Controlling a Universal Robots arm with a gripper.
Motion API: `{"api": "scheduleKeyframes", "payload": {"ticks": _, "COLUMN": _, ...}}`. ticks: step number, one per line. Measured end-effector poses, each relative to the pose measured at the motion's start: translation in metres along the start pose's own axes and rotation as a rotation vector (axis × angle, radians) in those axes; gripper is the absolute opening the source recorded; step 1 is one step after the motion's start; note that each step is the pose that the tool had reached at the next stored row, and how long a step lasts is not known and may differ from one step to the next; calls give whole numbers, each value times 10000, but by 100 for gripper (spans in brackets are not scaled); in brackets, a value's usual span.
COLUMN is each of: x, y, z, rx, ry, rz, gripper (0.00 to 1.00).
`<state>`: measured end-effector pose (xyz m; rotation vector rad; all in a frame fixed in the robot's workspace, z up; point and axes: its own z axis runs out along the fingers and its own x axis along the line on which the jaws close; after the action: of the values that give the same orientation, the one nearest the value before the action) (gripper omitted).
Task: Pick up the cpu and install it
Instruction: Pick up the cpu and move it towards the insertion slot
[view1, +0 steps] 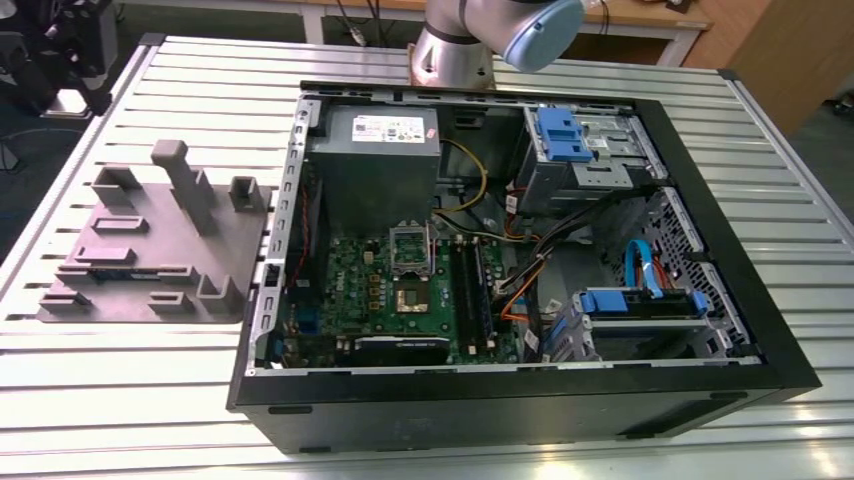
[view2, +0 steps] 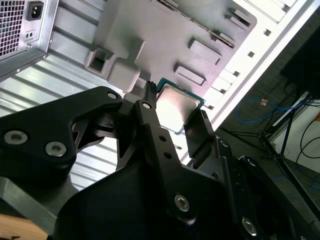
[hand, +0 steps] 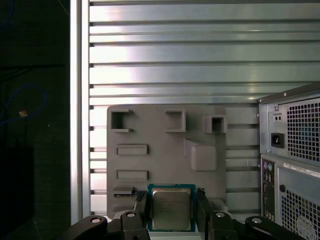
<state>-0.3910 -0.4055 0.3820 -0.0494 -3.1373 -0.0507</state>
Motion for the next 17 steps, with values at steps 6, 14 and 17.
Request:
{"api": "scheduleKeyframes", "payload": {"ticks": 6, "x": -11, "y": 0, "z": 0, "rx": 0, "ry": 1, "rz": 0, "gripper": 47}}
{"api": "scheduleKeyframes", "payload": {"ticks": 14, "x": -30, "y": 1, "z": 0, "rx": 0, "ry": 0, "rz": 0, "gripper": 47}}
{"api": "scheduleKeyframes", "payload": {"ticks": 17, "x": -35, "y": 1, "z": 0, "rx": 0, "ry": 0, "rz": 0, "gripper": 47}}
